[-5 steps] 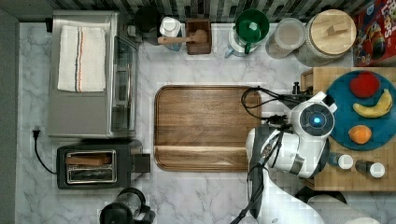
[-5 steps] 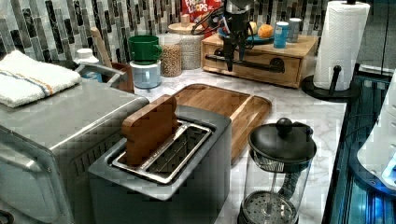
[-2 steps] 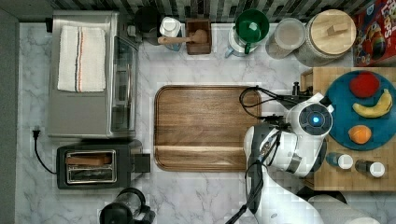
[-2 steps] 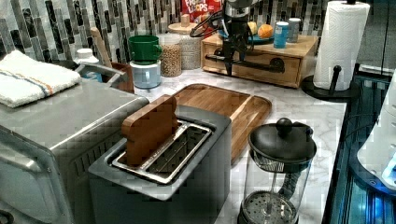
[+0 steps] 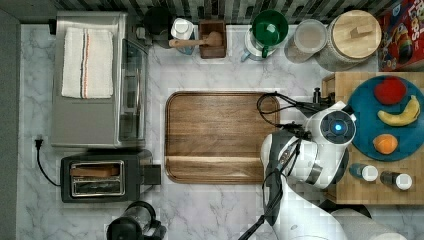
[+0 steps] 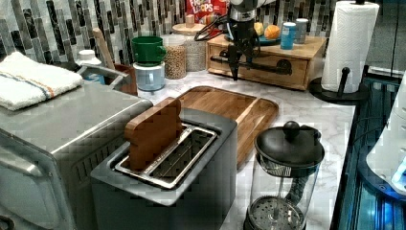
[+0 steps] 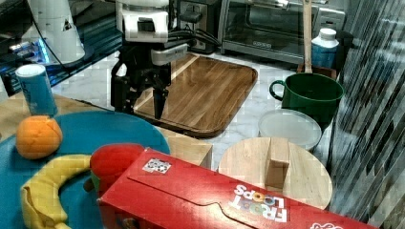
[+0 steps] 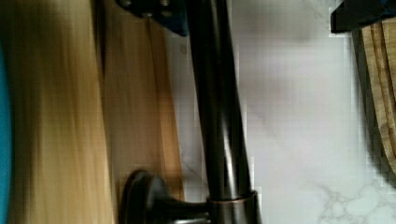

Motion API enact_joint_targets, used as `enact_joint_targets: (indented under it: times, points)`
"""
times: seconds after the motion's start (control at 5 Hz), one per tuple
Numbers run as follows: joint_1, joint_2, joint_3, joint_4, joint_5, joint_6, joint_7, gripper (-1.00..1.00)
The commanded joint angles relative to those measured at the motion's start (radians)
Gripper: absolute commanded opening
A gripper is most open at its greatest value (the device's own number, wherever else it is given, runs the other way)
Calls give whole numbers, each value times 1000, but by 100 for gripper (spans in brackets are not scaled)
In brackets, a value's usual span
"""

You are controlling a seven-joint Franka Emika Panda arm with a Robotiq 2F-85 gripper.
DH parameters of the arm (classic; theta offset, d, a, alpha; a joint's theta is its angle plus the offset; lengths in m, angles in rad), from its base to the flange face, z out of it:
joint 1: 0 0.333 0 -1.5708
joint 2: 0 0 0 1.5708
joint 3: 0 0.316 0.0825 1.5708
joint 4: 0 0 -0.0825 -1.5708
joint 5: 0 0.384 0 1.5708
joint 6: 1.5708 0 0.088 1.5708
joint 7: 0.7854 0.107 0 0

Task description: Open the drawer.

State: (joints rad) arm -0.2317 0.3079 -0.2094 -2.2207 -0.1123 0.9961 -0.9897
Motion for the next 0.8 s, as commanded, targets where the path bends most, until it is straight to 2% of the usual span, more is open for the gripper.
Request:
enact_joint_targets:
  times: [0.2, 0.4, 0.6, 0.8]
  points:
    - [186, -38, 110, -32, -20, -6, 236, 100]
    - [194, -10, 155, -18, 1, -5, 199, 100]
    - [232, -30, 174, -47, -11, 4, 247, 100]
    - [244, -38, 208, -51, 8, -11, 273, 100]
